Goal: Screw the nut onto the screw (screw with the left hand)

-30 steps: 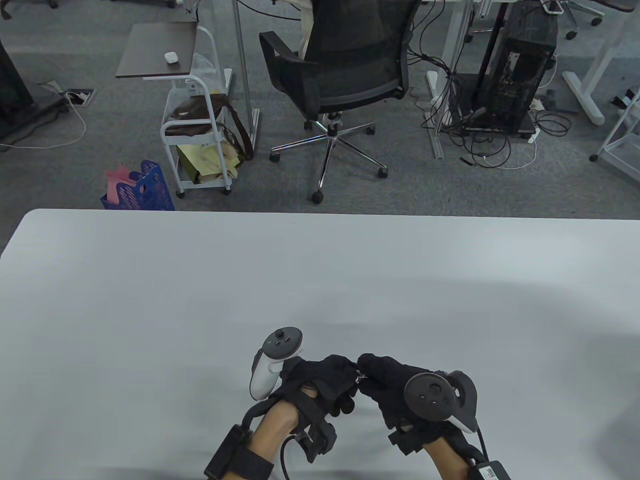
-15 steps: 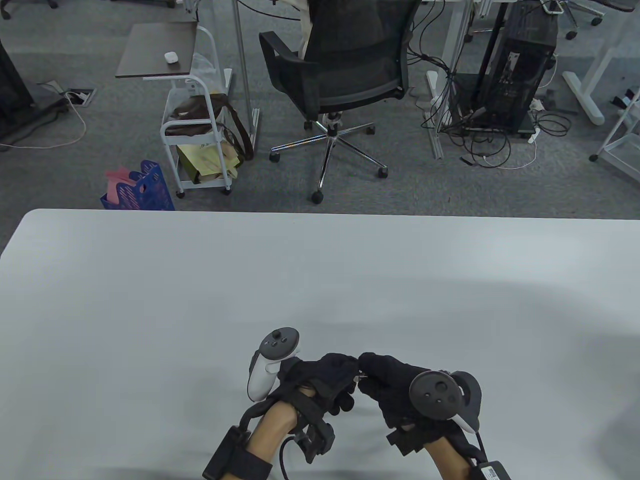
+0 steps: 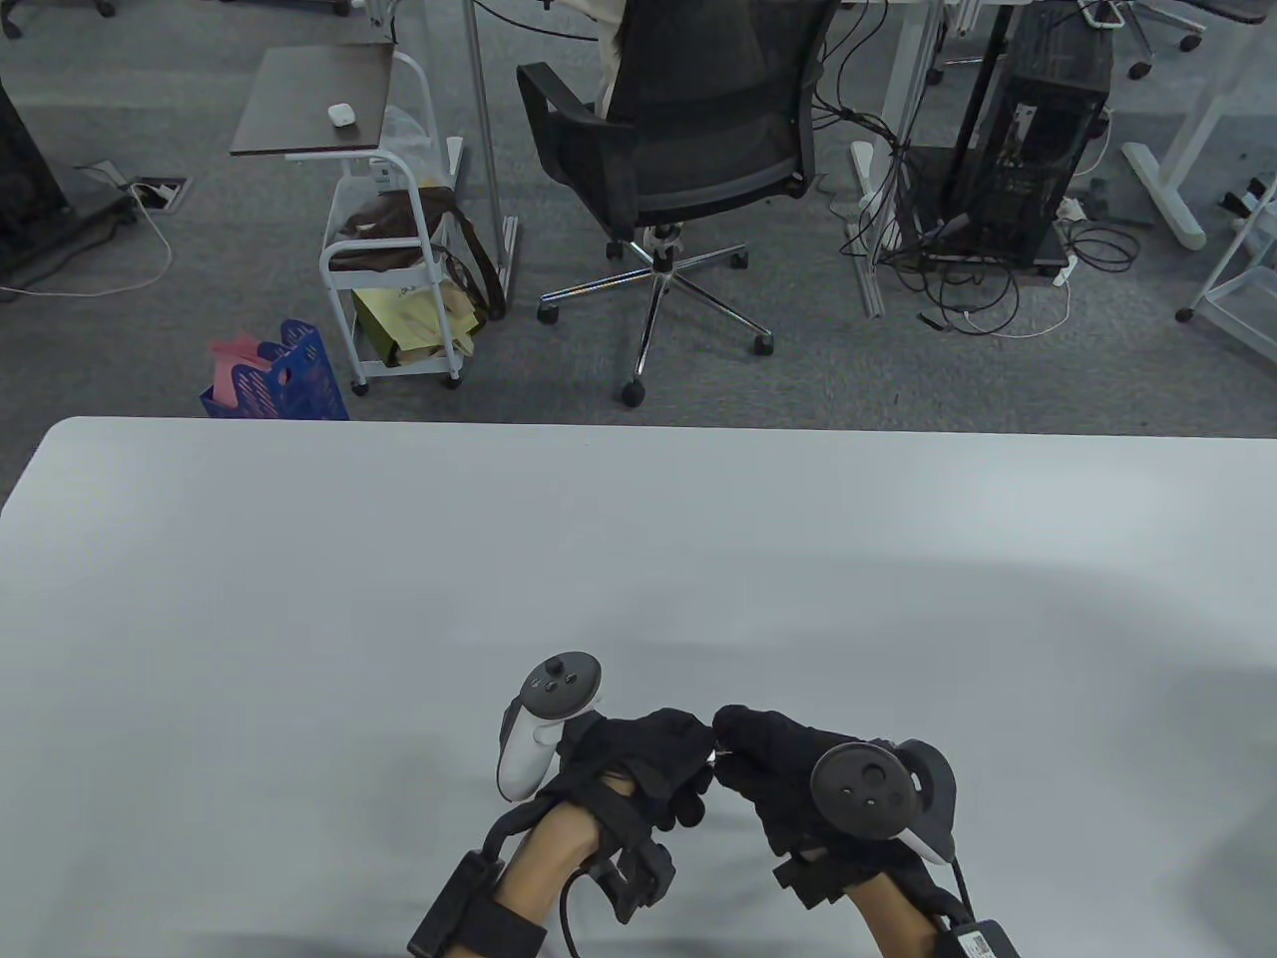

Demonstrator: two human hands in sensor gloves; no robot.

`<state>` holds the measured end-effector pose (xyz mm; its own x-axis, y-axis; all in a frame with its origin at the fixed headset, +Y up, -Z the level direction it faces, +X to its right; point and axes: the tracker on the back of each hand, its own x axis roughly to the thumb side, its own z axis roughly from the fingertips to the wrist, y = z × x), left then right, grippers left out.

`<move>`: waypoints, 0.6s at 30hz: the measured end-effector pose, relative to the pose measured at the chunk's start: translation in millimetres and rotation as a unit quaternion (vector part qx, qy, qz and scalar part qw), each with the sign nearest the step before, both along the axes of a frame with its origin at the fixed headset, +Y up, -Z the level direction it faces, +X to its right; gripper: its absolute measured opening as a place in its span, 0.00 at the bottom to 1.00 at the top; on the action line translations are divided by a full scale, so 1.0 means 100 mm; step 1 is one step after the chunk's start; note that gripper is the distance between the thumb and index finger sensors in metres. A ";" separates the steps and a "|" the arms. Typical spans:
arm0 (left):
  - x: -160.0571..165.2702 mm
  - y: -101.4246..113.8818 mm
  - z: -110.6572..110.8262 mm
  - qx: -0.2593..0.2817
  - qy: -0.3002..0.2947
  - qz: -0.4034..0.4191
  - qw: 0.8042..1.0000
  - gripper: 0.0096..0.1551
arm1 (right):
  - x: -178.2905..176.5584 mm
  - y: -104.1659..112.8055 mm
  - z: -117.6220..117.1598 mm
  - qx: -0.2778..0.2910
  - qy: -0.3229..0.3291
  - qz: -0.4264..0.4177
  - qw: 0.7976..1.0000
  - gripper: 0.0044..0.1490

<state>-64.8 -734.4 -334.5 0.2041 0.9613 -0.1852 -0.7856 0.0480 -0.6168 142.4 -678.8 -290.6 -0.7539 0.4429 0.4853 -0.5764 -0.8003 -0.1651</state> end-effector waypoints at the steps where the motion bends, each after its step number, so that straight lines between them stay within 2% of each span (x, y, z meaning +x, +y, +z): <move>1: 0.01 0.01 0.00 -0.003 -0.018 0.005 1.000 0.31 | 0.00 0.00 0.00 0.002 -0.001 0.004 1.000 0.30; 3: 0.00 0.00 0.00 -0.005 -0.018 0.011 1.000 0.32 | -0.01 0.00 0.00 0.003 -0.001 0.001 1.000 0.30; 5: -0.02 -0.03 0.01 -0.011 -0.002 0.010 1.000 0.40 | 0.00 0.00 0.00 0.001 0.000 -0.001 1.000 0.30; 11: 0.00 0.00 0.00 -0.002 0.002 -0.004 1.000 0.31 | -0.01 0.00 0.01 0.004 -0.001 0.006 1.000 0.30; 13: 0.00 0.00 0.01 -0.005 -0.017 0.002 1.000 0.32 | -0.01 0.00 0.01 0.005 -0.001 0.009 1.000 0.30; 16: -0.01 -0.03 0.02 -0.014 -0.010 0.011 1.000 0.39 | 0.00 0.00 0.01 0.002 -0.001 -0.001 1.000 0.30; 18: -0.01 -0.04 0.02 -0.011 0.004 -0.004 1.000 0.39 | 0.00 0.00 0.01 0.001 -0.001 -0.002 1.000 0.30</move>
<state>-65.5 -738.2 -332.6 0.2092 0.9555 -0.2080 -0.7905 0.0401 -0.6111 142.2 -678.8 -289.9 -0.7525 0.4456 0.4849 -0.5798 -0.7975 -0.1670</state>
